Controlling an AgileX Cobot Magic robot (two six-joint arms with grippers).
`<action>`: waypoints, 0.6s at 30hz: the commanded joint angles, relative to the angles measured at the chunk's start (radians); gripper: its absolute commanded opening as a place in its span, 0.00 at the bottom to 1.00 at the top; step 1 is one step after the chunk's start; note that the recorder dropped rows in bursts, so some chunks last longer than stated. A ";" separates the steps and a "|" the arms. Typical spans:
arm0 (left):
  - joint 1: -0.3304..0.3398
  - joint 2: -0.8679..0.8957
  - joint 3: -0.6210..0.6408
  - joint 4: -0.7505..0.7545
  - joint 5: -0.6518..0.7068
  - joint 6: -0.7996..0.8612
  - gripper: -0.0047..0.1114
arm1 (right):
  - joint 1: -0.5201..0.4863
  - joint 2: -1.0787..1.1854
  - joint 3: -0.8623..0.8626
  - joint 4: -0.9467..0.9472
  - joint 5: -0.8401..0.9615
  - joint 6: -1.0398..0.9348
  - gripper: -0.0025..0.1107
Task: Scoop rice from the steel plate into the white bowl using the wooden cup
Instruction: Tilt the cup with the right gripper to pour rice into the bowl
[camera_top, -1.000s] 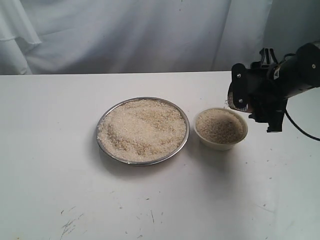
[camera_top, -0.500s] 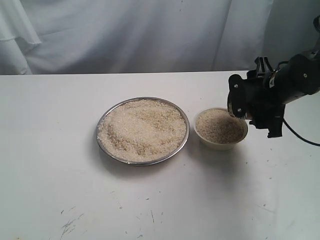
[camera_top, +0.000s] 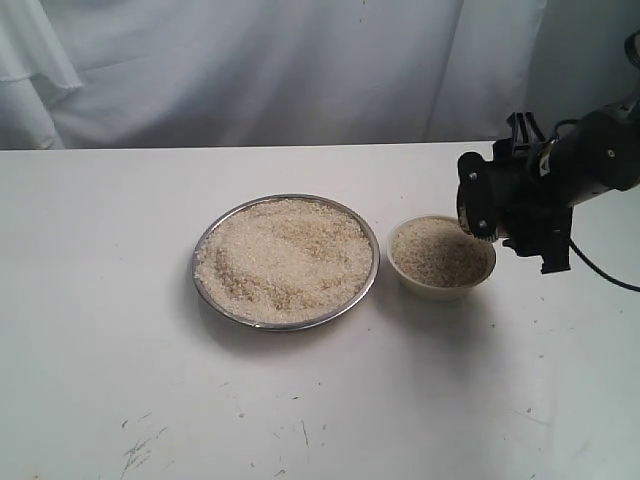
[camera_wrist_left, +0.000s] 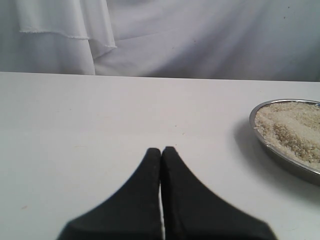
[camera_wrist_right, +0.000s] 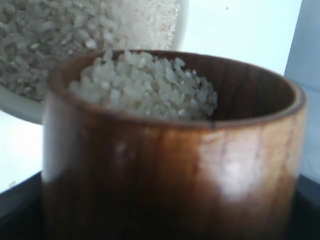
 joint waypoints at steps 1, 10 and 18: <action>-0.002 -0.005 0.005 -0.001 -0.006 -0.003 0.04 | -0.006 -0.002 0.002 -0.028 -0.037 -0.015 0.02; -0.002 -0.005 0.005 -0.001 -0.006 -0.003 0.04 | 0.000 0.022 0.002 -0.086 -0.055 -0.015 0.02; -0.002 -0.005 0.005 -0.001 -0.006 -0.003 0.04 | 0.000 0.033 0.000 -0.085 -0.073 -0.015 0.02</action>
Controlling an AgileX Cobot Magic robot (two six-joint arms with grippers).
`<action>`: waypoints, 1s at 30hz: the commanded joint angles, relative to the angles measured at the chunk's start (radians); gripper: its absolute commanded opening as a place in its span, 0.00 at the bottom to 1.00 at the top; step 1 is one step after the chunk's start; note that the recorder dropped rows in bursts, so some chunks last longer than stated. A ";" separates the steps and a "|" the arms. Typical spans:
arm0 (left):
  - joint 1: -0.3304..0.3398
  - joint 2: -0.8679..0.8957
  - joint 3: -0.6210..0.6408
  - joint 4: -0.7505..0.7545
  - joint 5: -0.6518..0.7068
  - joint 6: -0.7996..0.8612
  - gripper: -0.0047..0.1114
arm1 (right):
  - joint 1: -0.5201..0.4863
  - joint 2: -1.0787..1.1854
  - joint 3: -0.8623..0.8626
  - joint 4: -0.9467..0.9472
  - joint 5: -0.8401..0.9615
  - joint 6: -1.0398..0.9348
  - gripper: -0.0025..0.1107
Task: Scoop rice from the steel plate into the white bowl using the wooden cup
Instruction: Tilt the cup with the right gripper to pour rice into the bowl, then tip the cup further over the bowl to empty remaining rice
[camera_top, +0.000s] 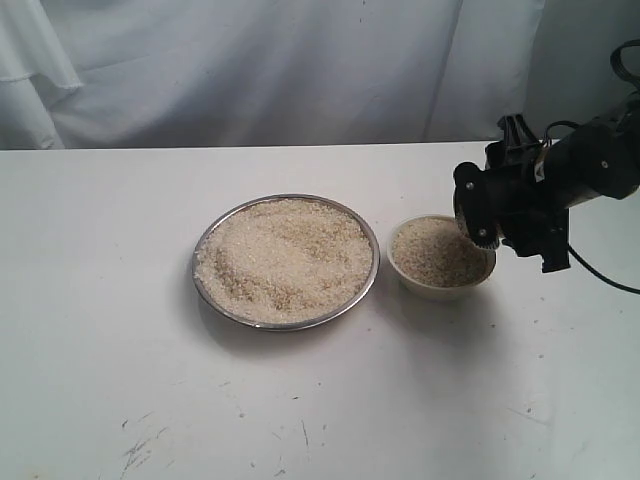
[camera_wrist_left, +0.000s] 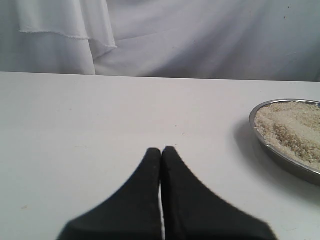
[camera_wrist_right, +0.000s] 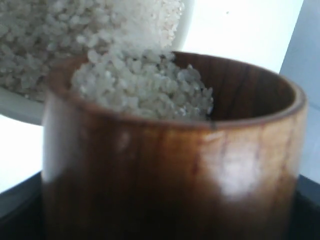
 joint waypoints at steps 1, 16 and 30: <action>-0.002 -0.005 0.005 -0.001 -0.006 -0.003 0.04 | 0.000 0.004 -0.001 -0.010 -0.020 -0.003 0.02; -0.002 -0.005 0.005 -0.001 -0.006 -0.003 0.04 | 0.027 0.013 -0.001 -0.124 -0.043 -0.012 0.02; -0.002 -0.005 0.005 -0.001 -0.006 -0.003 0.04 | 0.028 0.013 -0.001 -0.190 -0.048 -0.002 0.02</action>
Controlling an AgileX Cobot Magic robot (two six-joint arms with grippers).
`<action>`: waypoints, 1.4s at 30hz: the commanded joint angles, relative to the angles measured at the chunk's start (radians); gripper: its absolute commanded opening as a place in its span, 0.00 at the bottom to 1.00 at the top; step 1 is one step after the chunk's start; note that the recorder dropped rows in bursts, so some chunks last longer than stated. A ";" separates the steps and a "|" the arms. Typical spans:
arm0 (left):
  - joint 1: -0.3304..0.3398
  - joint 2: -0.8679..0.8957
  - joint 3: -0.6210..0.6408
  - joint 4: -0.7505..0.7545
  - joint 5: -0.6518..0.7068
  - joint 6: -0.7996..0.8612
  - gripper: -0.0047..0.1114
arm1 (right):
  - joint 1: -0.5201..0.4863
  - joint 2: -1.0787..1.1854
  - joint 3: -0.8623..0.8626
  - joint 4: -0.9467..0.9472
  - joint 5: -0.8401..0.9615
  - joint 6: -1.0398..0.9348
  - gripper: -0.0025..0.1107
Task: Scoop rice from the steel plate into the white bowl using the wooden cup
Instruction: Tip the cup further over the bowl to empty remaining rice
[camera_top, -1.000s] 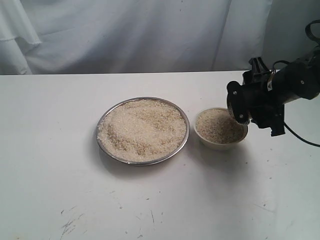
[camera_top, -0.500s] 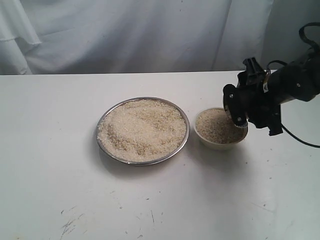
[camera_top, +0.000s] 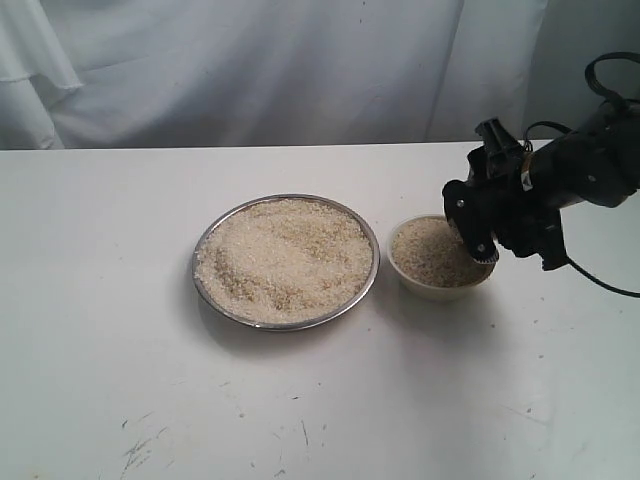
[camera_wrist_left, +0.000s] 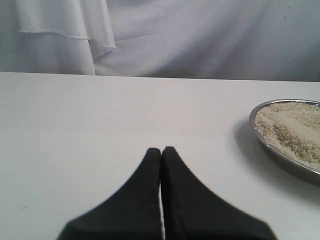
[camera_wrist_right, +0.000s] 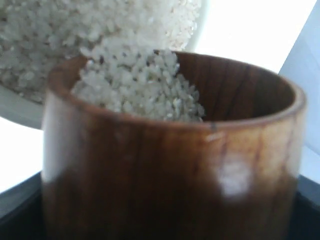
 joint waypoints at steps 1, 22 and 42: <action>-0.002 -0.005 0.005 -0.001 -0.006 -0.003 0.04 | 0.001 -0.005 -0.001 -0.030 -0.019 0.004 0.02; -0.002 -0.005 0.005 -0.001 -0.006 -0.003 0.04 | 0.015 -0.005 -0.006 -0.081 -0.042 0.013 0.02; -0.002 -0.005 0.005 -0.001 -0.006 -0.003 0.04 | 0.020 -0.005 -0.018 -0.133 -0.059 0.051 0.02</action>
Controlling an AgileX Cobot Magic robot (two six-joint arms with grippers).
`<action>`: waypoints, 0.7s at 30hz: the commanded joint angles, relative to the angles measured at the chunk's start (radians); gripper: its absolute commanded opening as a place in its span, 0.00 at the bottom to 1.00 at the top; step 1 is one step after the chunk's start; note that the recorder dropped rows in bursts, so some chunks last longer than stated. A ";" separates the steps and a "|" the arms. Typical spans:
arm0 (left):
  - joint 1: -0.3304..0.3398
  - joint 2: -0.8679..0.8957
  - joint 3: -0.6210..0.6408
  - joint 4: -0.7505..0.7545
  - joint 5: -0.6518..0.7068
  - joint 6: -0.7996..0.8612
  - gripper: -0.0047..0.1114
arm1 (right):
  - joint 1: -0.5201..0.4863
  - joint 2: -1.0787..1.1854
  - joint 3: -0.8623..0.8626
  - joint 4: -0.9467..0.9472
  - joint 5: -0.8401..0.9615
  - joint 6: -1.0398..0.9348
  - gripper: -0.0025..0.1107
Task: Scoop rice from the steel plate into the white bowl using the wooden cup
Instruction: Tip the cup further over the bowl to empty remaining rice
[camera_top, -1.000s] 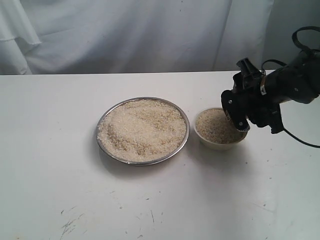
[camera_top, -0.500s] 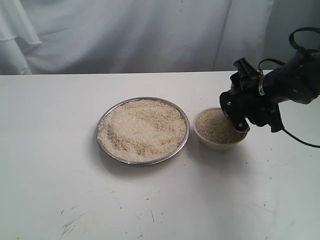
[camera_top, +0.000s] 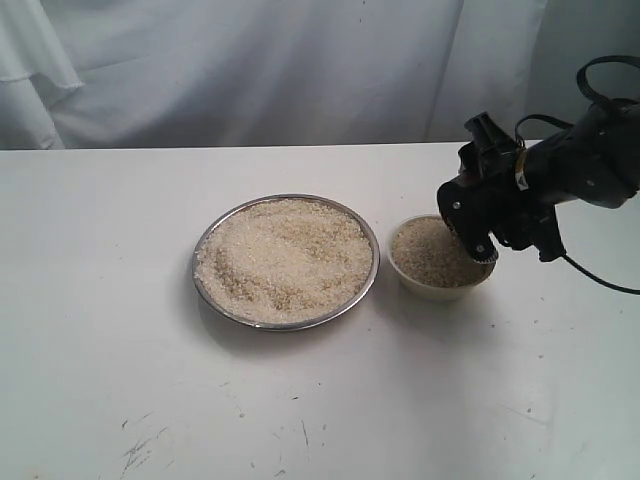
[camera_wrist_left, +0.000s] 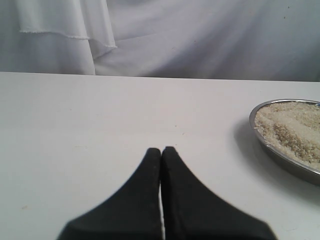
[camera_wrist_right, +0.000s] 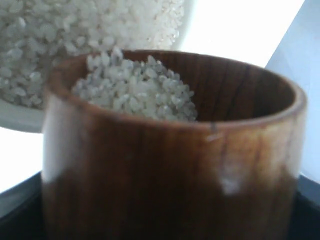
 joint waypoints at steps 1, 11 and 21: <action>-0.002 -0.005 0.005 -0.001 -0.006 -0.003 0.04 | 0.006 -0.005 -0.024 -0.027 -0.014 0.019 0.02; -0.002 -0.005 0.005 -0.001 -0.006 -0.003 0.04 | 0.006 -0.014 -0.027 -0.072 -0.013 0.023 0.02; -0.002 -0.005 0.005 -0.001 -0.006 -0.003 0.04 | 0.006 -0.014 -0.027 -0.164 -0.005 0.023 0.02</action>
